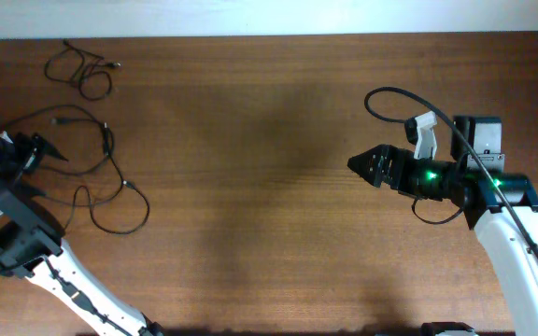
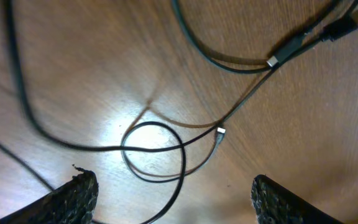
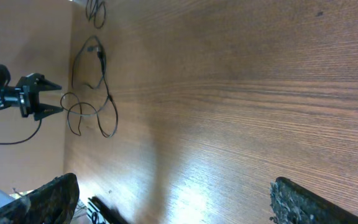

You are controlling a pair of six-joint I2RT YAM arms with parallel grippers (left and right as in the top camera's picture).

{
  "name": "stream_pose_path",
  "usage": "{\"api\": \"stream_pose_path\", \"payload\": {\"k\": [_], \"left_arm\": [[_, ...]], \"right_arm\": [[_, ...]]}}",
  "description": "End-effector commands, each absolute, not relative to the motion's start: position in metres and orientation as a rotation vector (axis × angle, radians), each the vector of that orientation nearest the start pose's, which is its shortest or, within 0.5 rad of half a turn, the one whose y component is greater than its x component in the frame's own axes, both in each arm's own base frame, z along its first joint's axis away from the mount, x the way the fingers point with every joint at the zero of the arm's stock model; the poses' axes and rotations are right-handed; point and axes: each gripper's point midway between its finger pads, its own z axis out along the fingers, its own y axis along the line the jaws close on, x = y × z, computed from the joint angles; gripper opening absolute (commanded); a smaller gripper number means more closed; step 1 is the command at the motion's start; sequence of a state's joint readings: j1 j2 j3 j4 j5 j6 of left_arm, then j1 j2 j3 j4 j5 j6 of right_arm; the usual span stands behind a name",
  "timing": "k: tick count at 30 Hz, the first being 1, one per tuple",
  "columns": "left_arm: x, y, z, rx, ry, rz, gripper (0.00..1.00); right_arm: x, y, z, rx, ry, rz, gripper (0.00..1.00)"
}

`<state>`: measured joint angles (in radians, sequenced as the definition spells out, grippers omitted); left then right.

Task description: Untangle cables

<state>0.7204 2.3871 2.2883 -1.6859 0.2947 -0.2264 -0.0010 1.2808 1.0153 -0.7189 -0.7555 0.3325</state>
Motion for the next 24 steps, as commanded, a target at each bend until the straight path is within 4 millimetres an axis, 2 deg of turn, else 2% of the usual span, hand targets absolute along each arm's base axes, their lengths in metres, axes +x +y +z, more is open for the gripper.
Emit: {"api": "stream_pose_path", "payload": {"k": [1, 4, 6, 8, 10, 13, 16, 17, 20, 24], "left_arm": [[0.326, 0.236, 0.148, -1.487, 2.781, -0.402, 0.81], [0.311, 0.226, 0.161, -1.574, 2.747, -0.368, 0.82], [0.301, 0.221, 0.156, -1.653, 2.739, -0.303, 0.89], [0.294, 0.212, 0.138, -1.751, 2.732, -0.275, 0.99], [0.292, 0.206, 0.115, -1.817, 2.721, -0.282, 1.00], [0.288, 0.201, 0.070, -1.944, 2.661, -0.290, 0.99], [0.285, 0.196, 0.038, -2.058, 2.573, -0.296, 0.99], [0.288, 0.196, 0.027, -2.041, 2.556, -0.314, 1.00], [0.294, 0.192, 0.009, -2.009, 2.526, -0.367, 0.99], [0.298, 0.199, 0.002, -1.983, 2.499, -0.341, 0.99]], "right_arm": [[0.308, 0.119, 0.195, 0.092, 2.491, 1.079, 0.99], [0.310, 0.119, 0.196, 0.088, 2.482, 1.077, 0.99], [0.311, 0.119, 0.197, 0.084, 2.477, 1.076, 0.99], [0.310, 0.119, 0.197, 0.085, 2.479, 1.077, 0.99], [0.309, 0.119, 0.196, 0.089, 2.485, 1.078, 0.99], [0.308, 0.119, 0.195, 0.091, 2.488, 1.079, 0.99], [0.309, 0.119, 0.196, 0.090, 2.487, 1.078, 0.99], [0.309, 0.119, 0.196, 0.090, 2.487, 1.078, 0.99], [0.309, 0.119, 0.196, 0.091, 2.487, 1.078, 0.99], [0.309, 0.119, 0.196, 0.091, 2.487, 1.078, 0.99]]}}
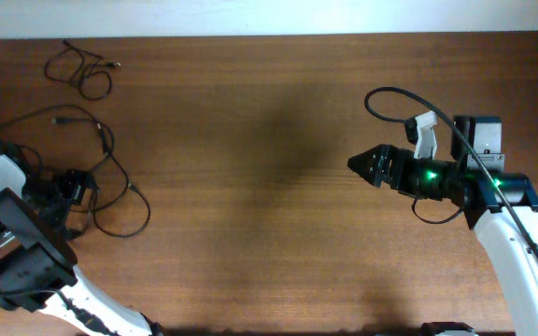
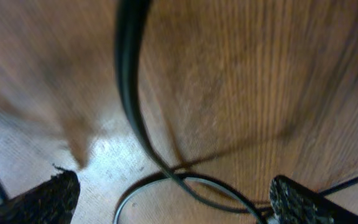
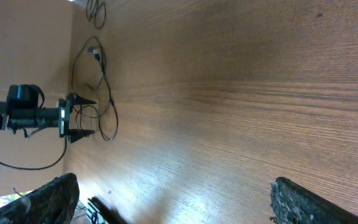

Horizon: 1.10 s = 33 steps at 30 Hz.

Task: Untangle cables
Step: 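Pull the grasped cable down along the left edge with the left gripper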

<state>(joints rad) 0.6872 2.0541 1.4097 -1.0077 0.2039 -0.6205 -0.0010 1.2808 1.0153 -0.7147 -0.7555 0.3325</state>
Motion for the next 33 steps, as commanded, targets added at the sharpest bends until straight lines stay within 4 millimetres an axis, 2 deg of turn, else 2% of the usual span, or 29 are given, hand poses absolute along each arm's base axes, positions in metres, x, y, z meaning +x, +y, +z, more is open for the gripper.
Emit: {"api": "stream_pose_path", "payload": {"k": [1, 3, 8, 10, 13, 19, 26, 30, 33], "left_arm": [[0.298, 0.201, 0.002, -1.981, 2.492, -0.335, 0.99], [0.298, 0.209, 0.000, -1.976, 2.478, -0.293, 0.99], [0.277, 0.241, -0.003, -2.010, 2.449, -0.052, 0.47], [0.267, 0.250, -0.003, -2.036, 2.435, 0.008, 0.17], [0.250, 0.268, -0.002, -2.080, 2.400, 0.102, 0.00], [0.216, 0.308, 0.001, -2.106, 2.343, 0.310, 0.00], [0.209, 0.341, 0.004, -1.755, 2.550, 0.360, 0.00], [0.195, 0.368, 0.019, -1.675, 2.586, 0.542, 0.00], [0.197, 0.383, 0.030, -1.534, 2.643, 0.637, 0.00]], "right_arm": [[0.309, 0.119, 0.196, 0.091, 2.487, 1.078, 0.99], [0.309, 0.119, 0.195, 0.090, 2.488, 1.079, 0.99], [0.308, 0.119, 0.195, 0.093, 2.492, 1.079, 0.99], [0.308, 0.119, 0.195, 0.093, 2.491, 1.079, 0.99], [0.308, 0.119, 0.195, 0.093, 2.492, 1.079, 0.99], [0.307, 0.119, 0.194, 0.096, 2.496, 1.080, 0.99], [0.307, 0.119, 0.194, 0.097, 2.498, 1.081, 0.99], [0.307, 0.119, 0.194, 0.098, 2.499, 1.080, 0.99], [0.307, 0.119, 0.194, 0.097, 2.499, 1.081, 0.99]]}}
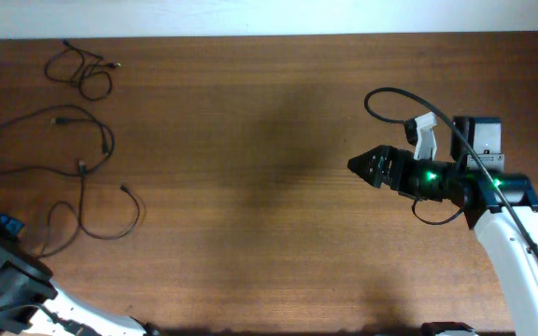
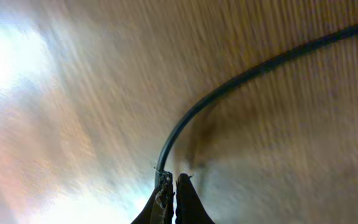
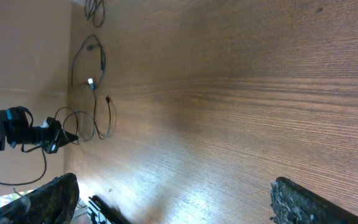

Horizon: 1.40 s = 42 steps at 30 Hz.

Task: Untangle cables
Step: 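Pull the grasped cable down along the left edge with the left gripper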

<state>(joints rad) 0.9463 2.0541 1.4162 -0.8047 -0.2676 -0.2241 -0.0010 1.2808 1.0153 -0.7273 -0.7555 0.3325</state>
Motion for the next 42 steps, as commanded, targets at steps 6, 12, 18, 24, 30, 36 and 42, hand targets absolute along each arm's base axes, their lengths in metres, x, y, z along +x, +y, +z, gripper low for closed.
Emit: {"api": "stream_pose_path", "payload": {"k": [6, 12, 18, 24, 30, 36, 42], "left_arm": [[0.209, 0.407, 0.043, -1.495, 2.546, 0.722, 0.00], [0.209, 0.434, 0.061, -1.444, 2.464, 0.912, 0.00], [0.218, 0.448, 0.074, -1.426, 2.392, 0.943, 0.23], [0.239, 0.439, 0.068, -1.374, 2.403, 0.756, 0.99], [0.291, 0.421, 0.113, -1.221, 2.276, 0.409, 0.99], [0.320, 0.403, 0.155, -1.102, 2.176, 0.217, 0.99], [0.364, 0.350, 0.179, -1.101, 2.016, -0.321, 0.99]], "right_arm": [[0.306, 0.119, 0.194, 0.101, 2.503, 1.082, 0.99], [0.305, 0.119, 0.193, 0.108, 2.507, 1.085, 0.99], [0.305, 0.119, 0.193, 0.123, 2.511, 1.089, 0.99], [0.305, 0.119, 0.193, 0.123, 2.512, 1.089, 0.99], [0.305, 0.119, 0.193, 0.122, 2.511, 1.088, 0.99], [0.305, 0.119, 0.193, 0.122, 2.511, 1.088, 0.99], [0.306, 0.119, 0.193, 0.120, 2.507, 1.088, 0.99]]}}
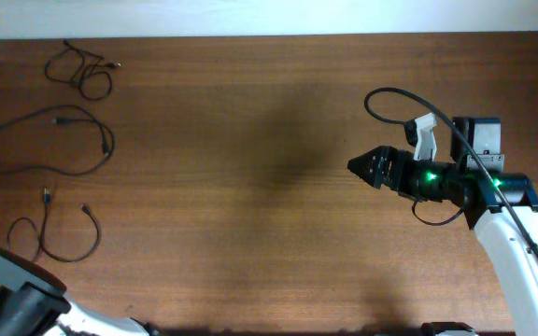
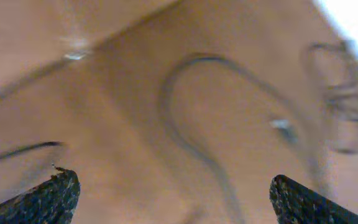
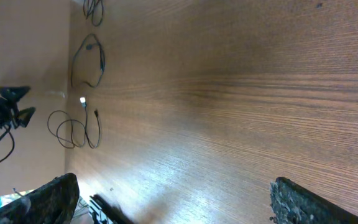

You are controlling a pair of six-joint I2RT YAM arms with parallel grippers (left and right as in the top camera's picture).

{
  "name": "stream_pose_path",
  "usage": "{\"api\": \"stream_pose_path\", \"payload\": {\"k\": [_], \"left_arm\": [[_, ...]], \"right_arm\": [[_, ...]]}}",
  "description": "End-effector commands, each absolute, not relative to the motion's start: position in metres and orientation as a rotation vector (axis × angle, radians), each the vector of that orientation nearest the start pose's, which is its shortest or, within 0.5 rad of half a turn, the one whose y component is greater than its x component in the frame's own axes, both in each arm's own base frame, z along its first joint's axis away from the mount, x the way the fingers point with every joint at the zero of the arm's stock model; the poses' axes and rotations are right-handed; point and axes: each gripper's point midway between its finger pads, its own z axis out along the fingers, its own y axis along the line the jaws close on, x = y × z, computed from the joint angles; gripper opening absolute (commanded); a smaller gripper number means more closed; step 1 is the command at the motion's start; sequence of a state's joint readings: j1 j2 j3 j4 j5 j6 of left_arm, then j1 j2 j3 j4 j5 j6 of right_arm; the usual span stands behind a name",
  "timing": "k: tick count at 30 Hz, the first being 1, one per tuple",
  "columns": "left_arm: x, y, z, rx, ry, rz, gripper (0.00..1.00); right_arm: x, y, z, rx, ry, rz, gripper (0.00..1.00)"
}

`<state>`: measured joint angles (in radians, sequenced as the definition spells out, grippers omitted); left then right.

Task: Untangle cables
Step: 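Pull the grasped cable down along the left edge with the left gripper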

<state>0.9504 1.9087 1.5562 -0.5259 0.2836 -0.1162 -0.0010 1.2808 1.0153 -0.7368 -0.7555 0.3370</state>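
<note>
Three dark cables lie apart at the table's left. A small thin cable (image 1: 87, 79) is at the back corner. A thicker looped cable (image 1: 107, 140) lies in front of it. A thin coiled cable (image 1: 96, 235) is nearest the front. My left gripper (image 2: 182, 199) is open and empty; its view is blurred and shows the looped cable (image 2: 185, 112). In the right wrist view the left gripper (image 3: 33, 101) hangs off the table's left edge. My right gripper (image 3: 179, 199) is open and empty over the right side of the table (image 1: 250, 187), far from the cables.
The right arm's own black lead (image 1: 390, 93) arcs above its wrist. A pale wall (image 1: 269, 17) borders the far edge of the table. The thin coiled cable (image 3: 73, 130) lies close to the table's left edge.
My left gripper was shut on the thin cable near the front left edge; now it is open, empty and farther back. The thin cable now lies coiled apart from the looped cable. The right arm is unmoved.
The thin and looped cables lay crossed at the left, with my left gripper open beside them. Then the gripper was down among them, still open. Later it was shut on the thin cable at the left edge. Now that cable lies separate and released.
</note>
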Motion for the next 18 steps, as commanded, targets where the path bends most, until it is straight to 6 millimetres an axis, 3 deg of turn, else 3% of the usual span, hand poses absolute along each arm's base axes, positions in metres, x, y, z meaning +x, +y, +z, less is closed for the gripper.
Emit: {"api": "stream_pose_path", "payload": {"k": [1, 5, 8, 13, 18], "left_arm": [[0.366, 0.341, 0.176, -1.105, 2.036, -0.353, 0.99], [0.370, 0.297, 0.137, -0.939, 2.301, -0.259, 1.00], [0.372, 0.277, 0.109, -0.921, 2.424, -0.139, 0.98], [0.347, 0.280, 0.071, -0.798, 2.658, 0.302, 0.98], [0.321, 0.302, 0.053, -0.670, 2.786, 0.489, 0.93]], "right_arm": [[0.306, 0.119, 0.194, 0.118, 2.504, 1.087, 0.99], [0.307, 0.119, 0.194, 0.116, 2.501, 1.087, 0.99], [0.307, 0.119, 0.194, 0.116, 2.501, 1.086, 0.99], [0.305, 0.119, 0.193, 0.119, 2.508, 1.088, 0.99], [0.304, 0.119, 0.193, 0.104, 2.511, 1.083, 0.99]]}}
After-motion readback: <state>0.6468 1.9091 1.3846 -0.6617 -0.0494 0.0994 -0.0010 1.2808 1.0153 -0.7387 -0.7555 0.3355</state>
